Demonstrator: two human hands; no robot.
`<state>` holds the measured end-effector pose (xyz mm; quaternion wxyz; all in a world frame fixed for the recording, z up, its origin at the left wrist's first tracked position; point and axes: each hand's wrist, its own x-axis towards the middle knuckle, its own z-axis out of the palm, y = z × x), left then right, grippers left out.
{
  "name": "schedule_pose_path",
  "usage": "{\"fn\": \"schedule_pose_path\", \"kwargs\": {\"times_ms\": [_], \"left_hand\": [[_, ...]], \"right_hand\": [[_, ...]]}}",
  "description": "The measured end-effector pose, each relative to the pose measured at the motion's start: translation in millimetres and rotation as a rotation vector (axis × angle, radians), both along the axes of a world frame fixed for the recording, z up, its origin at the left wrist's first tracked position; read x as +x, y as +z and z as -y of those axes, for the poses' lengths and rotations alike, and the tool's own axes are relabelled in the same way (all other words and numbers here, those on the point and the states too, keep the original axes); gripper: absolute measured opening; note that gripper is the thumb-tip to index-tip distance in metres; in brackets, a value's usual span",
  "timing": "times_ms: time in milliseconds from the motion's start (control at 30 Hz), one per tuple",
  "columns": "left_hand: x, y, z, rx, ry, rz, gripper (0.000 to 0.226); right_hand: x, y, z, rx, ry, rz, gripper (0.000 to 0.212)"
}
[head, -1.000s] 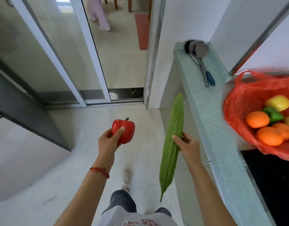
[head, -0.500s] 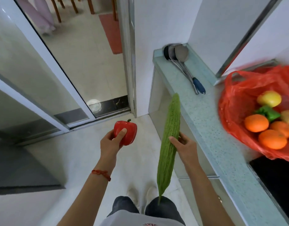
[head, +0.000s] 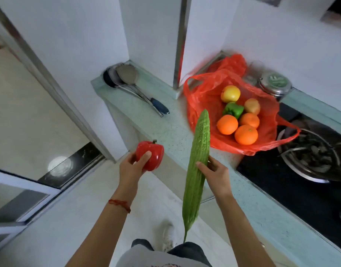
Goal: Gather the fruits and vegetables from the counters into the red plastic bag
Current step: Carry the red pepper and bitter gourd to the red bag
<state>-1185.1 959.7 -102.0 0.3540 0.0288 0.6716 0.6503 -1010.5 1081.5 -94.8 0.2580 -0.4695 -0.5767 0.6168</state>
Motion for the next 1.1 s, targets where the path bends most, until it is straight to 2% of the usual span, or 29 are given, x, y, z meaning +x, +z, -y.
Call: {"fn": "schedule_pose_path", "kwargs": {"times_ms": [233,367,500,633,900,1100], "left_hand": [[24.4,-0.9,-71.1,-0.080,-0.145,0.021,0.049],[32.6,2.4,-100.8,-0.077,-0.213,0.004,0.033],[27.9,2.1,-124.3,-0.101,-0.254,0.002,0.033],[9.7,1.0,-151.9,-0.100,-0.266,0.014,0.044],[-56.3,2.8,-210.7,-0.067,-0.342,0.049,0.047],[-92.5,0.5,-240.5,-0.098,-0.405,0.044,0.046]], "right_hand": [[50.0,-4.7,-35.2,-0.005,-0.205,0.053,0.032],[64.2,-3.0,-51.5,-0.027,-0.285,0.041,0.036],[62.7,-1.4,-64.9,-0.025,-0.323,0.053,0.020],[44.4,-2.7,-85.4,-0.031,-0.346,0.071,0.019],[-28.0,-1.2,-135.4,0.011,-0.333,0.109,0.014],[-80.1,-6.1,-171.2,0.037,-0.334,0.235,0.009]]}}
